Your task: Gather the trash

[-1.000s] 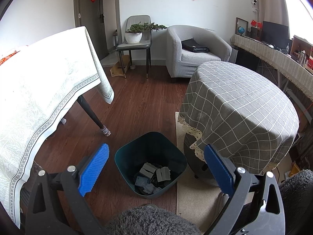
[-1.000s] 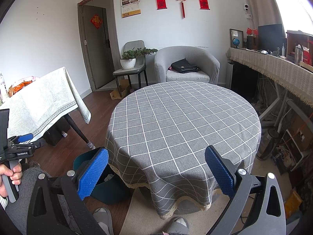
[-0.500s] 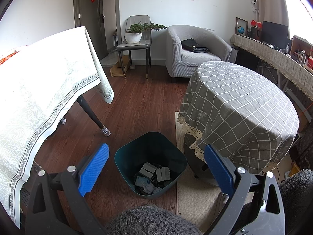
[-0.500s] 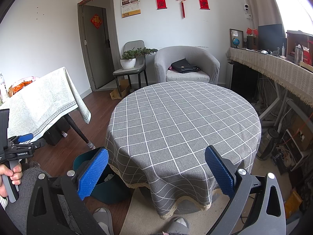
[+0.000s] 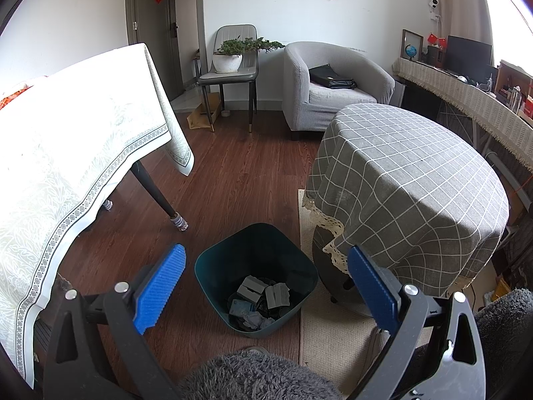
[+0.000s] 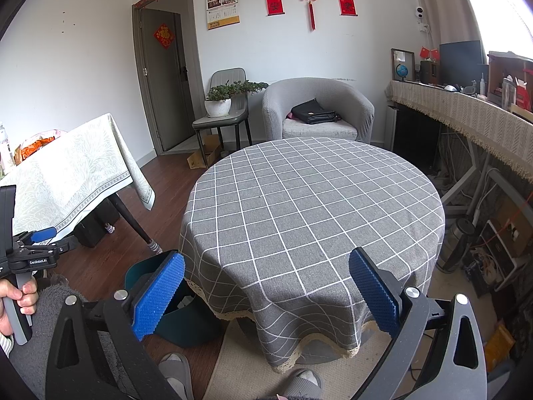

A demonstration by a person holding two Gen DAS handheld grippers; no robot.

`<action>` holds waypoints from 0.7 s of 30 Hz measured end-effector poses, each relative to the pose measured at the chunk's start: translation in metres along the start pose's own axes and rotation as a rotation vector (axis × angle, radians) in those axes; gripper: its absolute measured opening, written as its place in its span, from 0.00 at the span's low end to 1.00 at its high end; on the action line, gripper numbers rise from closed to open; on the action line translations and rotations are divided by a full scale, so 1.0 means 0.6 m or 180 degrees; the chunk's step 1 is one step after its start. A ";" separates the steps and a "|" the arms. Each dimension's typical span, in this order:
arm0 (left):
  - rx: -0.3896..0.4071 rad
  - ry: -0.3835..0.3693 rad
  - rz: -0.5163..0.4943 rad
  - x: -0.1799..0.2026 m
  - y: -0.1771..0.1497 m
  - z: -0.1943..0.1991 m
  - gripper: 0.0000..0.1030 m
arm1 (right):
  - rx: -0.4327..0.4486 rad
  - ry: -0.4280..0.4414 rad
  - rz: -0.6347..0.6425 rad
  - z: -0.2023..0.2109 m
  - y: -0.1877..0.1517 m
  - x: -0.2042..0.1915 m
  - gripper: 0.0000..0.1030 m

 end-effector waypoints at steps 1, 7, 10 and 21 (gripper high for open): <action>0.0002 0.0000 -0.0001 0.000 0.000 0.000 0.96 | 0.0001 0.0000 0.0000 0.000 0.000 0.000 0.97; 0.0001 -0.0001 -0.0005 0.000 0.001 0.000 0.96 | -0.0001 0.0000 0.0000 0.000 0.000 0.000 0.97; 0.0001 -0.0005 -0.0009 0.000 0.000 0.000 0.96 | -0.0001 0.0000 -0.0001 0.000 0.000 0.000 0.97; 0.0003 0.0001 -0.0021 0.004 -0.004 -0.001 0.96 | -0.0002 0.0000 -0.0001 0.000 0.001 0.000 0.97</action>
Point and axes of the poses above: each gripper's, at about its wrist camera, not at the fingertips, and z roughly against the way its jaws point, x to its right, y to its top, the point moved 8 cm from there along -z, roughly the way its jaws point, and after that the axes turned 13 degrees about -y, right-handed, at the moved point
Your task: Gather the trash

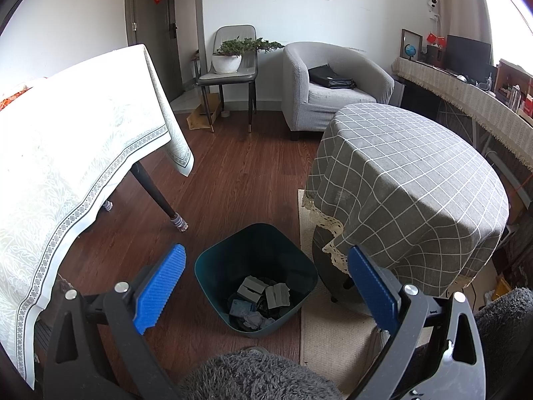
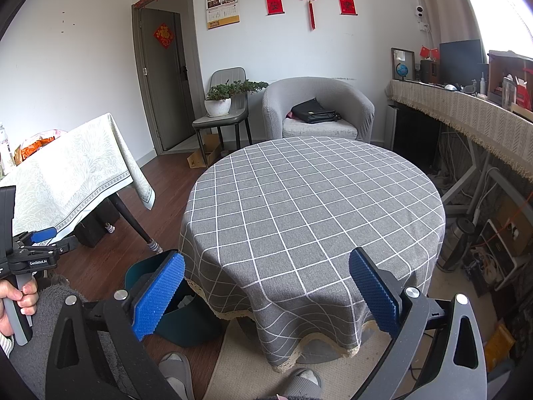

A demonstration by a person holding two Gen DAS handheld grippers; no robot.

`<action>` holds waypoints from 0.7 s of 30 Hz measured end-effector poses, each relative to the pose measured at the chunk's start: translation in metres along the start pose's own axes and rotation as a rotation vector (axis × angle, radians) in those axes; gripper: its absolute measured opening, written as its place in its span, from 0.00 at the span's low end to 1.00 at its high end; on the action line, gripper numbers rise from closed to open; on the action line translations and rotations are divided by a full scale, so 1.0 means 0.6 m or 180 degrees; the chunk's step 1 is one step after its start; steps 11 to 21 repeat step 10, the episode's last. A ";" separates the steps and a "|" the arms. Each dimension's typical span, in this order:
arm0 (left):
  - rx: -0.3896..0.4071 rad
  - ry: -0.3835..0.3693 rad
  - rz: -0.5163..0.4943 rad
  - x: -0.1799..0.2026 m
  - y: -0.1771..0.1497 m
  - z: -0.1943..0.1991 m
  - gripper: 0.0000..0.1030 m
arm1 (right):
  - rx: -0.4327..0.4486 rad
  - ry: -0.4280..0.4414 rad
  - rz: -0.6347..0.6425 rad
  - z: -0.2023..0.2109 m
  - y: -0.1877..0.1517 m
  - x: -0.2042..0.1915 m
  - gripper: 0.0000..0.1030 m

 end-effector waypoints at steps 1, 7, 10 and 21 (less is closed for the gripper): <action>-0.0003 -0.0004 -0.0005 0.000 0.001 -0.001 0.96 | 0.0000 0.0000 0.0000 0.000 0.000 0.000 0.97; -0.0015 0.0000 -0.0021 0.002 0.001 -0.002 0.96 | 0.0011 -0.0003 0.0001 0.001 -0.001 0.000 0.97; -0.0020 0.0002 -0.0025 0.002 0.001 -0.003 0.96 | 0.0007 -0.0002 -0.0002 0.002 -0.003 0.000 0.97; -0.0020 0.0002 -0.0025 0.002 0.001 -0.003 0.96 | 0.0007 -0.0002 -0.0002 0.002 -0.003 0.000 0.97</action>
Point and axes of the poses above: each gripper's, at about its wrist camera, not at the fingertips, and z roughly against the way its jaws point, x to its right, y to its top, the point moved 8 cm from there along -z, roughly the way its jaws point, and after that the axes turned 13 degrees about -y, right-handed, at the moved point
